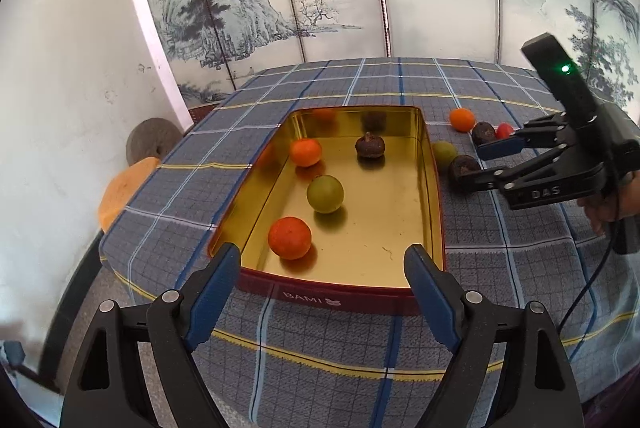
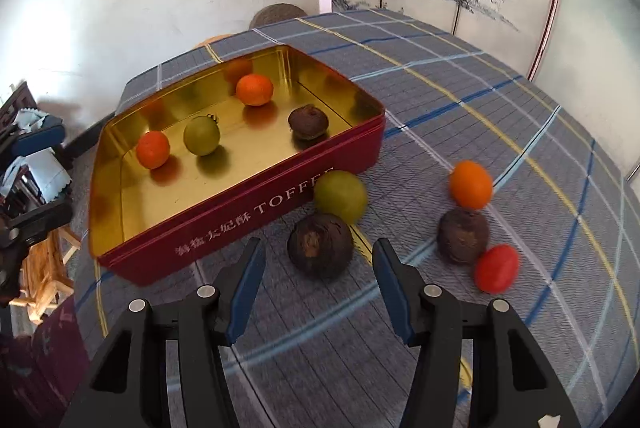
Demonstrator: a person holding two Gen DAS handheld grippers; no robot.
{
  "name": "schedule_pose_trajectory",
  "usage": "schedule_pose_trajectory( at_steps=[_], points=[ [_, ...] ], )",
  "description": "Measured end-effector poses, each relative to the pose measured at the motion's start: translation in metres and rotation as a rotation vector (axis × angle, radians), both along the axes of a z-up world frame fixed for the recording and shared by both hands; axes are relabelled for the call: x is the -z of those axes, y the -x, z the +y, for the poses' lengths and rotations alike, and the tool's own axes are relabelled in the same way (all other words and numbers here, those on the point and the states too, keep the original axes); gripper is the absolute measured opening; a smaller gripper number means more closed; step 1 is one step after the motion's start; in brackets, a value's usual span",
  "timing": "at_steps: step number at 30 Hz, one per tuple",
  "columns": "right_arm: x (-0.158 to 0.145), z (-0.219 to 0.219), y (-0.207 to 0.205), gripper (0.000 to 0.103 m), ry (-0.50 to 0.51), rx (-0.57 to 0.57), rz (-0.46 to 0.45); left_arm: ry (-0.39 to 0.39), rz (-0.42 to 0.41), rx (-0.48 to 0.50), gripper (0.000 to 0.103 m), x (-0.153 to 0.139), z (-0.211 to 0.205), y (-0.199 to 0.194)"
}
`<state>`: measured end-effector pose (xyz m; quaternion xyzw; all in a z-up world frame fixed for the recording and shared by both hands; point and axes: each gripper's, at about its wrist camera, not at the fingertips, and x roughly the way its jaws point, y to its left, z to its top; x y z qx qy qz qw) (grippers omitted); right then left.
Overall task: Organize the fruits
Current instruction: 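Grasp a brown fruit with the right gripper while the left grasps a red tomato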
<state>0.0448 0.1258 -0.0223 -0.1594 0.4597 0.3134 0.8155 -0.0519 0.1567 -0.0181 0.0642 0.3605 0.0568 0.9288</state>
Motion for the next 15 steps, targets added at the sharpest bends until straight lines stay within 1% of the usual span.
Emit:
schedule_pose_trajectory(
  at_steps=[4, 5, 6, 9, 12, 15],
  points=[
    [0.011, 0.001, -0.009, 0.053, -0.034, 0.033, 0.036, 0.001, 0.022, 0.004, 0.084, 0.005, -0.004, -0.004],
    [0.013, 0.001, -0.010, 0.046, -0.037, 0.037, 0.039, -0.004, 0.024, 0.007, 0.084, 0.006, -0.006, -0.004],
    [0.014, 0.001, -0.010, 0.035, -0.035, 0.034, 0.043, -0.010, 0.024, 0.012, 0.084, 0.006, -0.008, -0.003],
    [0.009, -0.004, 0.000, 0.034, -0.035, 0.033, 0.020, -0.028, 0.022, 0.025, 0.084, 0.004, -0.014, -0.003],
    [-0.011, -0.031, 0.018, 0.034, -0.098, 0.075, -0.011, -0.025, 0.011, 0.050, 0.084, 0.000, -0.019, -0.001],
    [-0.034, -0.086, 0.042, 0.034, -0.125, 0.201, -0.076, -0.027, 0.003, 0.112, 0.084, -0.005, -0.034, 0.000]
  ],
)
